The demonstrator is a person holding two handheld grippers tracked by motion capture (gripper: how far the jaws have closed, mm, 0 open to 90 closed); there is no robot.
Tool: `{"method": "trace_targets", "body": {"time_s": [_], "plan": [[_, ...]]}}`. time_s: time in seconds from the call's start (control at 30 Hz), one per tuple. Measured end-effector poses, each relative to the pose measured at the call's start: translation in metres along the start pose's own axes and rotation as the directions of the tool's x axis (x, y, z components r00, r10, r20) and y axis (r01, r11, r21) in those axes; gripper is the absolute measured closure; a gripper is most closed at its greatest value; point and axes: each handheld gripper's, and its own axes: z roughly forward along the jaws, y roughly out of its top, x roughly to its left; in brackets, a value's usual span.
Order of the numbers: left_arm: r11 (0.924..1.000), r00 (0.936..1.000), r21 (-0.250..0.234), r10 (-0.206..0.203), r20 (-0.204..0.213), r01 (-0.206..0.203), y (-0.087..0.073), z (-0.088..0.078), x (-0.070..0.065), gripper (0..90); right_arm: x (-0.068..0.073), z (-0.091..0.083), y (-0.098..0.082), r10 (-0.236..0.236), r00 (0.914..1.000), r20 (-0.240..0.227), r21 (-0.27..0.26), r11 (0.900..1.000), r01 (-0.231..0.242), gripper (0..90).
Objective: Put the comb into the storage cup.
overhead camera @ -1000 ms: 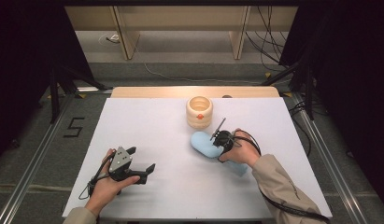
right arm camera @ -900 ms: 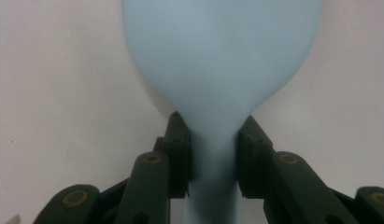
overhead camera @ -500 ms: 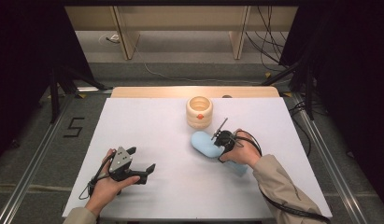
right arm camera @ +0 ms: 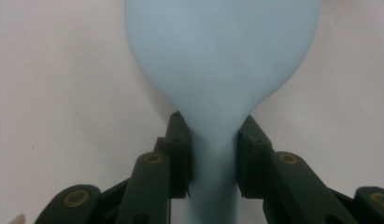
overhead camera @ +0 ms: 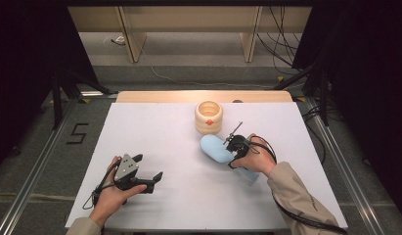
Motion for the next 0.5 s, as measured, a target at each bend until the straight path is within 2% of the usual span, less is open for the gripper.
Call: {"method": "trace_targets", "body": {"time_s": [0.3, 0.4, 0.47, 0.5], "plan": [[1.0, 1.0, -0.002, -0.001, 0.001, 0.001, 0.0, -0.001, 0.0, 2.5, 0.003, -0.008, -0.002, 0.01, 0.9999, -0.009, -0.065, 0.998, -0.01, 70.4], [1.0, 1.0, -0.001, 0.0, 0.002, 0.0, 0.0, 0.0, 0.0, 2.5, 0.003, -0.012, -0.002, 0.015, 0.9998, -0.013, -0.093, 0.996, -0.017, 70.5], [1.0, 1.0, -0.002, -0.001, 0.002, 0.001, 0.0, -0.001, 0.0, 2.6, 0.004, -0.015, -0.002, 0.032, 0.999, -0.031, -0.134, 0.99, -0.036, 70.4], [1.0, 1.0, -0.003, -0.002, 0.001, 0.002, 0.0, -0.001, 0.0, 2.6, 0.004, -0.015, -0.002, 0.032, 0.999, -0.031, -0.134, 0.99, -0.036, 70.4]]}}
